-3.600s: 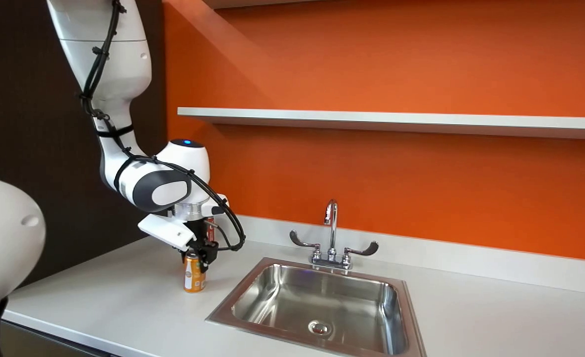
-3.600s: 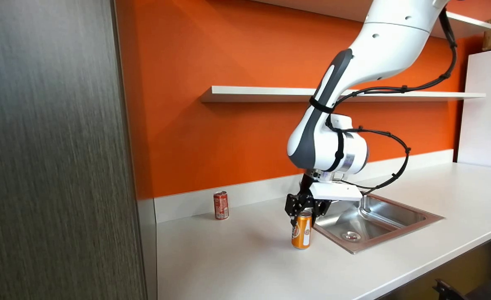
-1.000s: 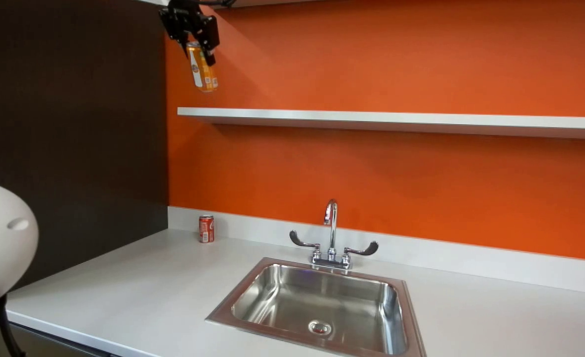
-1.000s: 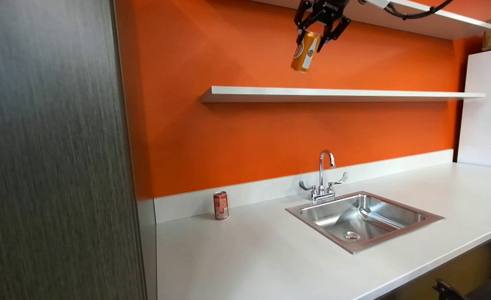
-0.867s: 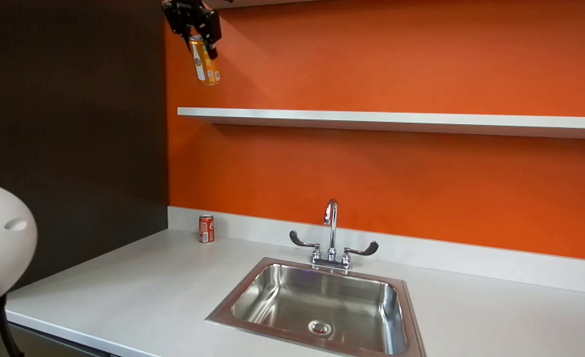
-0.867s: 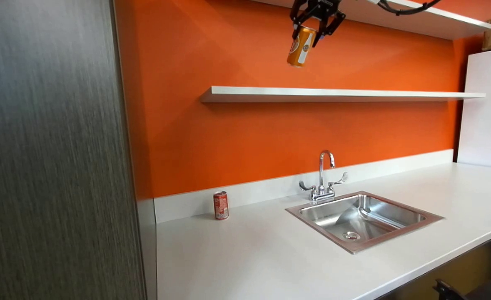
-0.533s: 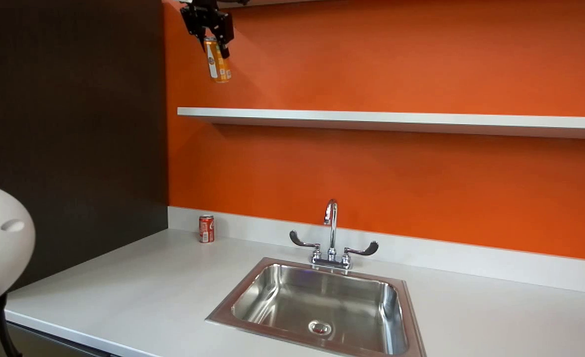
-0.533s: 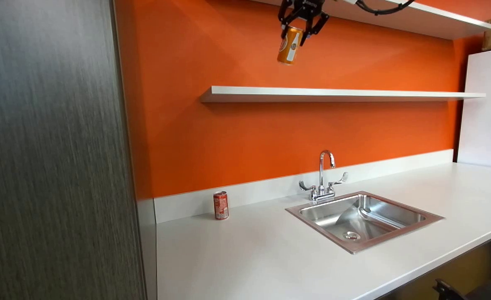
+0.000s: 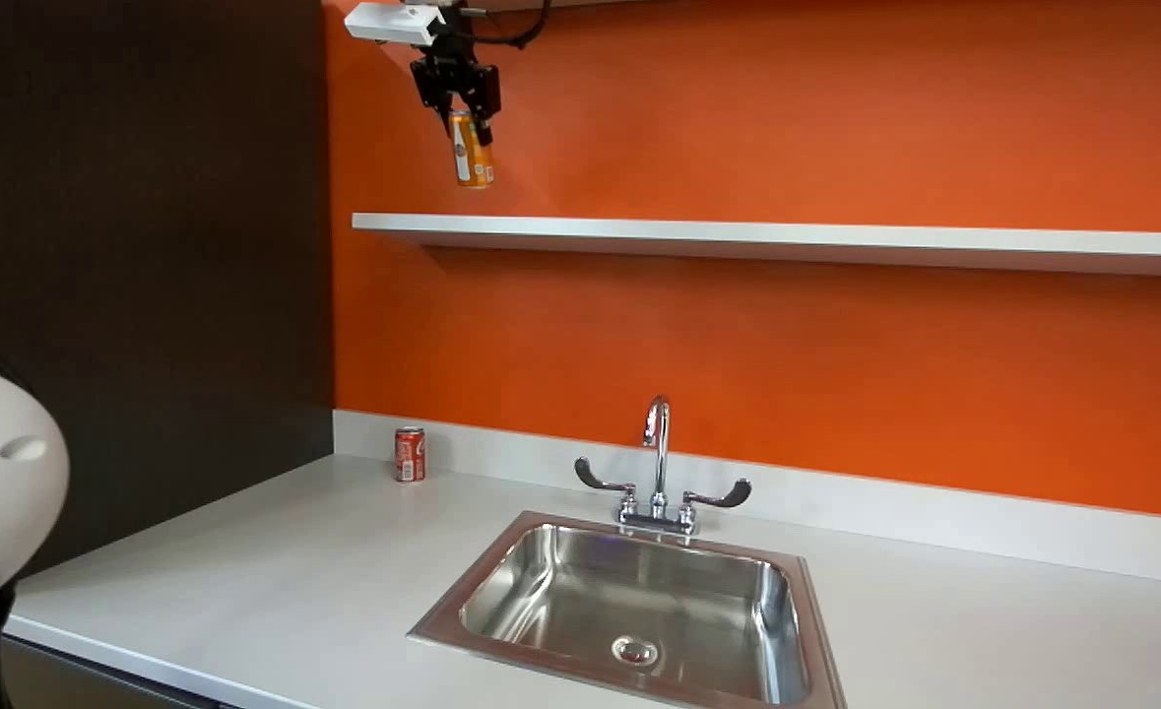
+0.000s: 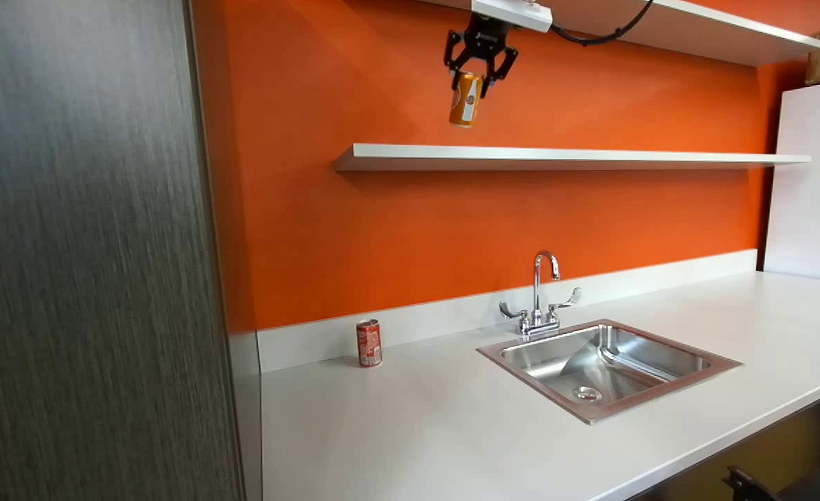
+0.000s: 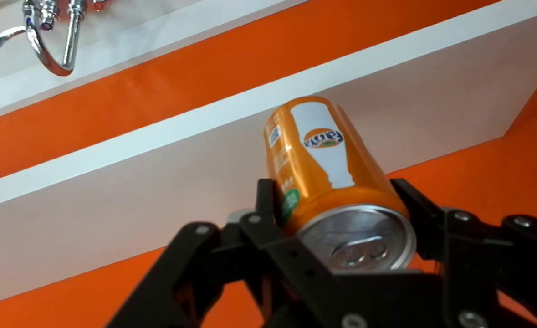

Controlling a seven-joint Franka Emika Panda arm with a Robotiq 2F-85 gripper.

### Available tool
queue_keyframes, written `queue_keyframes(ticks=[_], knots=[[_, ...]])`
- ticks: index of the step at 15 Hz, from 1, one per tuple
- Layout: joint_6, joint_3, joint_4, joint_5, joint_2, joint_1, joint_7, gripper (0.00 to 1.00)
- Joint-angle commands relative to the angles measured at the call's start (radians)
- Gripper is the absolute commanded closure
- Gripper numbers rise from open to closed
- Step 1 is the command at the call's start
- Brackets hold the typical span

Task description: Put the orange can on the bottom shelf.

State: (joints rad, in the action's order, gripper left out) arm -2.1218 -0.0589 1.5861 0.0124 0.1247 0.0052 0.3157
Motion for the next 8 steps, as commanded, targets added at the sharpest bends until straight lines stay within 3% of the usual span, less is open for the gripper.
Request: queue_keyframes(ticks=[1,8], knots=[[0.081,-0.007,-0.173,0.042,-0.13,0.008,0.046,0.6],[0.137,0.016,-0.347,0.061,-0.285,0.032,0.057,0.6]])
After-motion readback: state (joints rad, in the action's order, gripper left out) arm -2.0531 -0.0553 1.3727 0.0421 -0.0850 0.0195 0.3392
